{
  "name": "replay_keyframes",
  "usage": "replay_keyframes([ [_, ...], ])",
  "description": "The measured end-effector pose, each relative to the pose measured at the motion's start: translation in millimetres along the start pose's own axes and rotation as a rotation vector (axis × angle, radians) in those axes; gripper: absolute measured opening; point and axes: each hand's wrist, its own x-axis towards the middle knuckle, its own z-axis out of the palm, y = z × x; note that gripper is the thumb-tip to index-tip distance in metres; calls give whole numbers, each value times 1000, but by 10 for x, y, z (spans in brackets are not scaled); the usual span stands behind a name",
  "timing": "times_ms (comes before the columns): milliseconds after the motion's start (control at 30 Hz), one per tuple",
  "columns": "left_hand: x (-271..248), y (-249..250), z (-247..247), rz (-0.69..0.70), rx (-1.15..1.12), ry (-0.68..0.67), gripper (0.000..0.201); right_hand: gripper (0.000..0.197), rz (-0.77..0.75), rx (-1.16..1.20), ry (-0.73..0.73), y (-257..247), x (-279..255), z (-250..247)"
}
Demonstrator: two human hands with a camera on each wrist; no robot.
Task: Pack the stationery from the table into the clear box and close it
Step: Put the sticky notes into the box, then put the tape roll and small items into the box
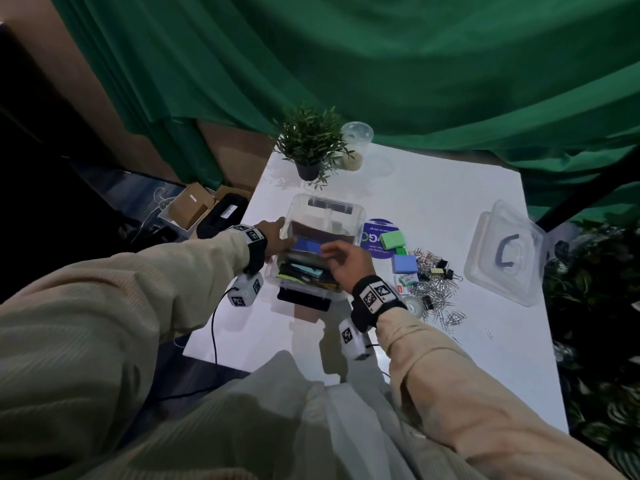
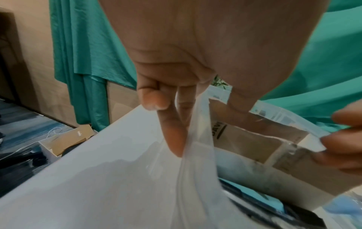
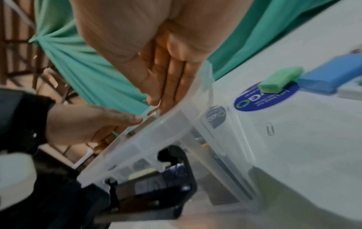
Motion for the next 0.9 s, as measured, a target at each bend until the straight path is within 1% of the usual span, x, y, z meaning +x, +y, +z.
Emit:
replay_keyframes([
  [100,43,153,-11,-17,42,6,61,27,33,49,190,121,-6,-239],
  [200,59,256,-22,-34,83,8,50,22,79,-2,386,357,-62,-580],
  [267,86,283,1,-47,94,22,48,18,210,-74,469,619,-142,-816],
  [300,111,297,18,-51,86,33,48,17,319,-112,459,752,-200,-919],
  [367,147,338,47,-52,74,52,50,12,518,-237,357,1037,-338,-1056],
  [400,170,364,62,-53,76,61,51,6,577,-307,287,1155,-412,-1096],
  [433,190,395,75,-52,77,69,51,8,610,-370,210,1252,-485,-1108],
  [467,198,432,83,-53,73,69,51,17,624,-436,125,1329,-556,-1097],
  [500,207,468,95,-52,64,66,51,26,628,-502,50,1373,-617,-1070],
  [533,206,509,103,-52,60,60,51,34,622,-564,8,1385,-673,-1046],
  [600,203,590,131,-46,64,56,50,42,597,-654,1,1416,-743,-1005],
  [633,205,625,146,-46,73,61,51,41,581,-677,3,1416,-763,-999],
  [767,206,707,171,-73,143,70,48,24,489,-696,6,1473,-782,-1020],
  [900,204,656,136,-83,133,56,51,26,460,-749,1,1499,-789,-1041],
])
